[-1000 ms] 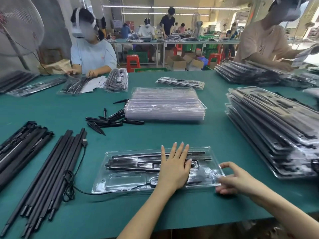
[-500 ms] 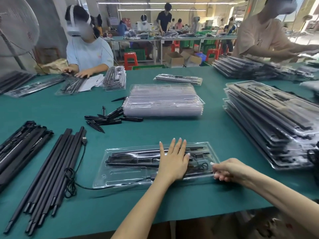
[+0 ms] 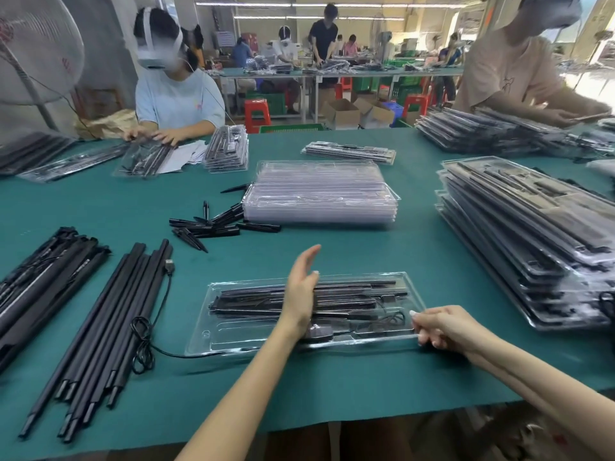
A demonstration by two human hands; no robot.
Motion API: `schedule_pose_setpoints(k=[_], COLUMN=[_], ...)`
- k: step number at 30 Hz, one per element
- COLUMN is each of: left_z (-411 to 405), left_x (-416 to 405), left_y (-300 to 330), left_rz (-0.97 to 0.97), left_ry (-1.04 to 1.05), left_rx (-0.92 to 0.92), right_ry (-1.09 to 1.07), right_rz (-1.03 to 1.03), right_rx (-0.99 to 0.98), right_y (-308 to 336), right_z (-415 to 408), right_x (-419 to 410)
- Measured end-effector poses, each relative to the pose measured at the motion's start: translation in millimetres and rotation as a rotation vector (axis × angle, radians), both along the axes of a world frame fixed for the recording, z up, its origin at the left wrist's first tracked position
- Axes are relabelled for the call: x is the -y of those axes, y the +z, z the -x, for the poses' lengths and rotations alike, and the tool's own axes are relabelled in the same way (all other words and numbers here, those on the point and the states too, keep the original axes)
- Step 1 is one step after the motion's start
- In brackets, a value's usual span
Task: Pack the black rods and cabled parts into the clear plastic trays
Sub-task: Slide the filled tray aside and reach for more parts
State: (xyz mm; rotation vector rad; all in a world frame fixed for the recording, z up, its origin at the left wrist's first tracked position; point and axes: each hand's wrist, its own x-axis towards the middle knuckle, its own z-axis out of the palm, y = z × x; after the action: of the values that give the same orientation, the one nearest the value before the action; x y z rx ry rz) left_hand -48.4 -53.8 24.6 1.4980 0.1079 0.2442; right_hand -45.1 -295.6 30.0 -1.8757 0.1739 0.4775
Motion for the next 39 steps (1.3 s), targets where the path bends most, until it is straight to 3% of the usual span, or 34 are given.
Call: schedule_pose_setpoints(k=[2,7,9,11,13,15,17,22,27,28,30,32,33,35,39], left_z=[7.2,11.9,14.3,14.4,11.1,10.8,16.9,26.0,26.0,26.4,25.7,23.3,22.8,22.8,25.6], left_x=[-11.2,-16.5,-20.0,-22.0,-27.3,-41.6,-60.9,-78.6,-76.8,-75.9,-74.2,-74.3,-74.5,-72.9,-65.4], left_y=[1.2,-6.2,-12.5,-16.2,-12.3,-3.9,-1.8,-13.7,-18.0,-18.6,-20.2,-20.7,-20.7,-20.9,-24.1], left_rz=[0.084,-0.803,-1.097,-1.258,-1.16,-0.905,-0.775,-1.014,-1.165,-1.224,-1.349,-1.44,-1.465,-1.493,-1.542], left_ry=[0.057,0.074,0.063,0.005,-0.076,-0.132,-0.079,0.212,0.102,0.023,-0.1,-0.146,-0.158,-0.164,-0.106], left_rx=[-0.01,0.131,0.004,-0.113,-0.113,-0.048,0.013,-0.044,-0.072,-0.094,-0.149,-0.19,-0.207,-0.235,-0.255], right_ry=[0.045,0.023,0.053,0.073,0.073,0.068,0.064,0.021,0.114,0.211,0.417,0.355,0.262,0.212,0.468], right_rz=[-0.03,-0.05,-0.034,-0.03,-0.039,-0.044,-0.04,-0.034,0.034,0.147,0.607,1.013,1.007,0.75,0.727], right_rx=[-0.067,-0.174,-0.174,-0.157,-0.146,-0.144,-0.142,-0.08,-0.054,-0.051,0.047,0.302,0.452,0.582,0.362], right_y=[3.2,8.7,9.0,6.7,4.6,3.5,1.4,-5.1,-1.0,5.2,20.6,37.3,43.2,47.0,23.9], right_z=[-0.9,-8.2,-8.7,-7.0,-6.1,-6.8,-8.0,-7.3,-7.0,-8.3,-17.8,-31.8,-37.0,-38.6,-24.9], right_x=[-0.9,-0.5,1.2,1.8,2.2,3.6,4.7,3.2,5.3,7.7,13.8,11.4,2.9,-31.9,-115.7])
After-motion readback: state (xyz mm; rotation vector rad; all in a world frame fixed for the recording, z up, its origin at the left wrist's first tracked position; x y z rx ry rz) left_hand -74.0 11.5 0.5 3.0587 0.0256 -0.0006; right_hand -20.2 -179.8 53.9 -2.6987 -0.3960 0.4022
